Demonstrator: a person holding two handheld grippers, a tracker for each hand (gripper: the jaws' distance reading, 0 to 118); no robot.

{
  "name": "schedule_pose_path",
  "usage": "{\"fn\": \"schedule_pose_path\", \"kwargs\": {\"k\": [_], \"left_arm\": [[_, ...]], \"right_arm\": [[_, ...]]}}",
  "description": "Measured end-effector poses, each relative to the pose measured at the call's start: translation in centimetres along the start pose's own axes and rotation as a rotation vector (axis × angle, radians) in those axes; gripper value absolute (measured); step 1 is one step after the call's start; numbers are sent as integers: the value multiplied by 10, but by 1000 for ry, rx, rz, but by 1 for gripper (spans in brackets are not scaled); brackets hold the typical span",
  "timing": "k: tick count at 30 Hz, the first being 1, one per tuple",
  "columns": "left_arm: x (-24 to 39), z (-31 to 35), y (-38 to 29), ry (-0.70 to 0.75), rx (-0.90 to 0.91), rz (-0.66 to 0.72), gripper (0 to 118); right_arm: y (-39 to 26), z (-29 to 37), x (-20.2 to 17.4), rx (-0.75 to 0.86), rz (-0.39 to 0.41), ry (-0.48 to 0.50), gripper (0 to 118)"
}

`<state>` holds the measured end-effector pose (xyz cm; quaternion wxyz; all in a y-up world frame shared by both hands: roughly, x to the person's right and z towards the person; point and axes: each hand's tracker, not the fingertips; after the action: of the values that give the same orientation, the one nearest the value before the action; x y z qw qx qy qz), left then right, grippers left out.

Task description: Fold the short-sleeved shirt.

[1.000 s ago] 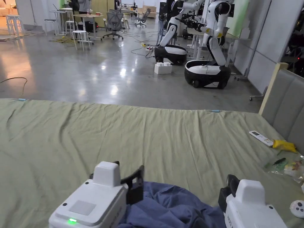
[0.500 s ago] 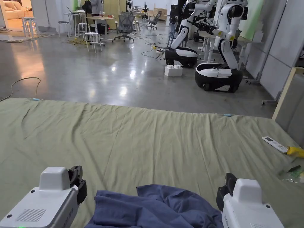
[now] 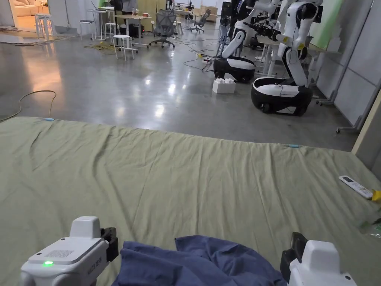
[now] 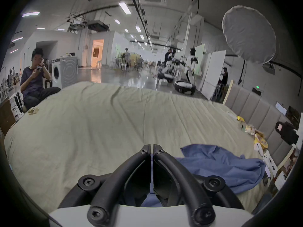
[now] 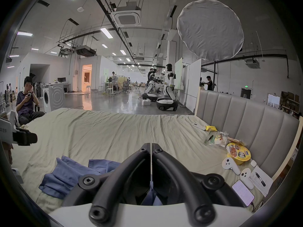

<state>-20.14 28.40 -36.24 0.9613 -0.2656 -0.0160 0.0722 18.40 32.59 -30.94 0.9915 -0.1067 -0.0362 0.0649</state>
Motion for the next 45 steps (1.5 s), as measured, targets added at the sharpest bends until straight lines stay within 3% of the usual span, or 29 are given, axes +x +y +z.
{"fn": "schedule_pose_path", "kwargs": {"k": [10, 11, 15, 22, 28, 30, 32, 33, 36, 39, 45], "left_arm": [[7, -91, 2, -50, -280, -3, 4], [6, -99, 3, -46, -279, 1, 12], [7, -121, 4, -40, -365, 2, 67], [15, -137, -11, 61, -499, -72, 93], [13, -149, -19, 85, -513, -97, 92], [17, -146, -18, 112, -507, -85, 85], [21, -142, -17, 121, -473, -107, 68], [24, -140, -16, 121, -455, -137, 51], [27, -135, -16, 145, -432, -190, 18], [-3, -161, -18, 93, -419, -91, 12], [-18, -134, -4, 22, -323, -100, 10]], "right_arm": [[-19, -22, 12, -71, -4, -16, 2], [-22, -23, 15, -82, -9, -21, 2], [-31, -28, 24, -111, -15, -37, 2], [-42, -34, 40, -150, -16, -73, 2], [-51, -38, 48, -173, -22, -84, 2], [-53, -39, 49, -177, -21, -84, 2], [-55, -39, 50, -183, -24, -86, 2], [-56, -40, 50, -185, -26, -87, 2], [-61, -43, 52, -199, -30, -90, 2], [-66, -46, 55, -216, -30, -90, 2], [-70, -59, 69, -251, -24, -104, 2]]}}
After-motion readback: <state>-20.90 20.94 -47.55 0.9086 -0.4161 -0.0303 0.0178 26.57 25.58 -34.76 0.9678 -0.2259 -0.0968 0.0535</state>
